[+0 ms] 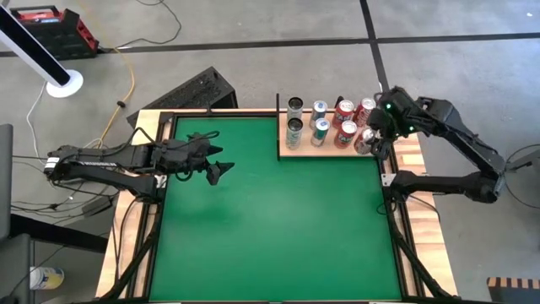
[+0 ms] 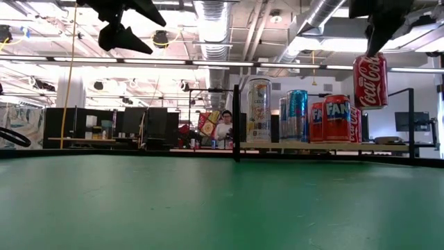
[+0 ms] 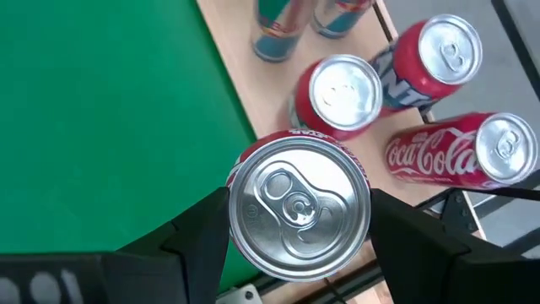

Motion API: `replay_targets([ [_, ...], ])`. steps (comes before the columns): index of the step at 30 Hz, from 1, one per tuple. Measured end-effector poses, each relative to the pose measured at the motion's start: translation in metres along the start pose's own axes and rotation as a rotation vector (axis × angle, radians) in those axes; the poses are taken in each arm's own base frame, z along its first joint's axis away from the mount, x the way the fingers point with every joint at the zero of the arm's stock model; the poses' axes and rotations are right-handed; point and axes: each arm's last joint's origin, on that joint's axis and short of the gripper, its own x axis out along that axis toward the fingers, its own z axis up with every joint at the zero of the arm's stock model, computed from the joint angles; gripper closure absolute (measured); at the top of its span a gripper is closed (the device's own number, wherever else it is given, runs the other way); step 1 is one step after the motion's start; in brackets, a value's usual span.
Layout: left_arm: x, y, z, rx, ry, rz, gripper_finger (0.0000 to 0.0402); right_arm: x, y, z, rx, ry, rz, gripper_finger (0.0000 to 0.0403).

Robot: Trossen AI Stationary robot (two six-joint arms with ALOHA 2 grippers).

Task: Place canned beverage on shelf
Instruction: Put the red soda can on the shelf aligned with the other soda can

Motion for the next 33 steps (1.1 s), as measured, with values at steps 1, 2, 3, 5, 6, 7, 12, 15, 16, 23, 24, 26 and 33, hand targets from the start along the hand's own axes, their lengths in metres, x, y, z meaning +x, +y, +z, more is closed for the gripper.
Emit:
replay_targets([
  [1,0.0,0.0,0.0,-0.001,-0.003,0.004,0.0022,0.001,-0.003,-0.001,-0.001,0.003,0.001,0.0133],
  [2,0.0,0.0,0.0,-0.002,-0.004,0.006,0.0022,0.002,-0.007,-0.003,0.0,0.008,0.004,0.0133],
  [3,0.0,0.0,0.0,-0.005,-0.008,0.013,0.0022,0.004,-0.01,-0.004,0.001,0.009,0.006,0.0133],
  [5,0.0,0.001,0.0,-0.009,-0.017,0.028,0.0022,0.012,-0.016,-0.007,0.003,0.004,0.011,0.0133],
  [6,0.0,0.001,0.001,-0.009,-0.021,0.035,0.0022,0.016,-0.019,-0.008,0.004,0.001,0.01,0.0133],
  [7,0.0,0.001,0.001,-0.01,-0.026,0.043,0.0022,0.021,-0.022,-0.01,0.007,0.005,0.008,0.0133],
  [12,0.0,0.001,0.001,-0.031,-0.031,0.049,0.0022,0.043,-0.036,-0.02,0.021,0.049,0.011,0.0133],
  [15,0.0,0.002,0.001,-0.044,-0.036,0.056,0.0022,0.05,-0.044,-0.022,0.035,0.064,0.005,0.0133],
  [16,0.0,0.002,0.001,-0.049,-0.039,0.062,0.0022,0.052,-0.046,-0.022,0.039,0.056,0.003,0.0133],
  [23,0.0,0.002,0.001,-0.067,-0.046,0.07,0.0022,0.071,-0.056,-0.021,0.032,0.046,0.031,0.0133],
  [24,0.0,0.002,0.001,-0.07,-0.045,0.07,0.0022,0.073,-0.057,-0.021,0.028,0.049,0.031,0.0133],
  [26,0.0,0.002,0.001,-0.073,-0.045,0.07,0.0022,0.076,-0.058,-0.02,0.025,0.055,0.033,0.0133],
  [33,0.0,0.002,0.001,-0.08,-0.045,0.071,0.0022,0.076,-0.061,-0.021,0.017,0.056,0.028,0.0133],
])
